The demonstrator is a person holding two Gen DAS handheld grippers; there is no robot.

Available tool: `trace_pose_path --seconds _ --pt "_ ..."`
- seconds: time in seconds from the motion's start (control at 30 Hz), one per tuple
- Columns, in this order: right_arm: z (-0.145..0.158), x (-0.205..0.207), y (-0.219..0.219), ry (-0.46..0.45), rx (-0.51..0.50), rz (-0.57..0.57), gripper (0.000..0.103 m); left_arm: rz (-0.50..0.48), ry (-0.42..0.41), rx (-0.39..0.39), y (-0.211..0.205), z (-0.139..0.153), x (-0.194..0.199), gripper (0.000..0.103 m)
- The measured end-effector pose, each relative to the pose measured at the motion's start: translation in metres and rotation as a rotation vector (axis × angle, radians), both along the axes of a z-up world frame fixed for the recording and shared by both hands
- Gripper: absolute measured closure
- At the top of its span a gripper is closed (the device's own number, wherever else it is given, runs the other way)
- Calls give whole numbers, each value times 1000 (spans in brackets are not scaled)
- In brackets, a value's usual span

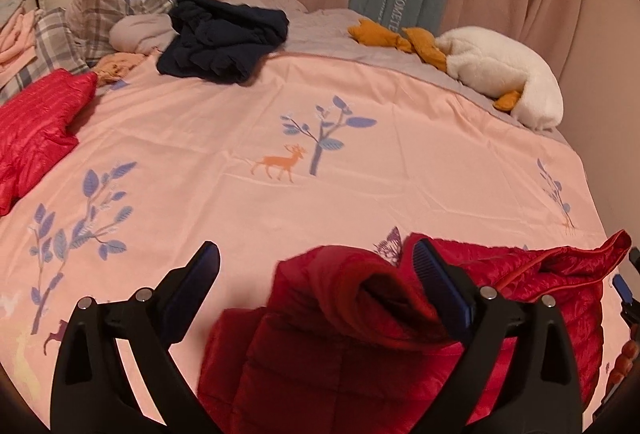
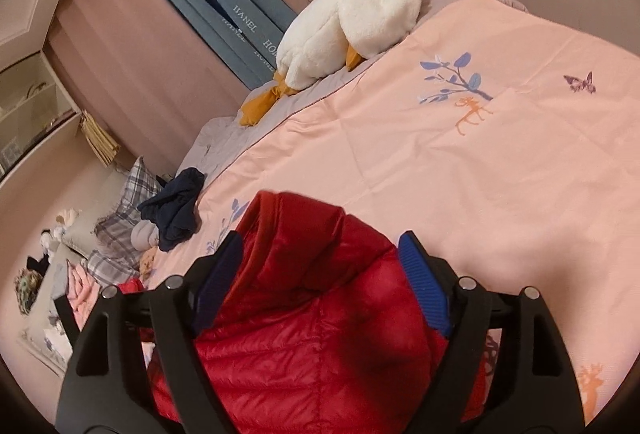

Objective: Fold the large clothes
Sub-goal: 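Open both grippers to release the jacket edge, then withdraw both open grippers above the folded red jacket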

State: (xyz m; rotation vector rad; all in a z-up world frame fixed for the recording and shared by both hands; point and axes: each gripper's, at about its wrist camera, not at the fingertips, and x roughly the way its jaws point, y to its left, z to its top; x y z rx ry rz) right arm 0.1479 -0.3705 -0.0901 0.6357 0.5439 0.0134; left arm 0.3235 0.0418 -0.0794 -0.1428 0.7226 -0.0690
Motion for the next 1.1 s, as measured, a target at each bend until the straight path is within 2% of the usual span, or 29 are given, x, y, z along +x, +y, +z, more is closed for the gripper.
trace_pose_path --seconds 0.17,0.27,0.37,0.6,0.83,1.1 --pt "7 -9 21 -1 -129 51 22 -7 -38 -3 9 11 -12 6" --pt "7 -9 40 14 -234 93 22 -45 -66 13 7 15 -22 6" --pt "3 -3 59 41 -310 138 22 -90 -54 19 -1 9 -22 6" --pt "-18 19 77 115 -332 177 22 -134 36 61 -17 -25 -11 6" --pt "-59 44 76 242 -325 186 22 -122 127 88 -14 -62 2 6" --pt "-72 56 81 298 -346 205 21 -116 142 81 -17 -72 7 5"
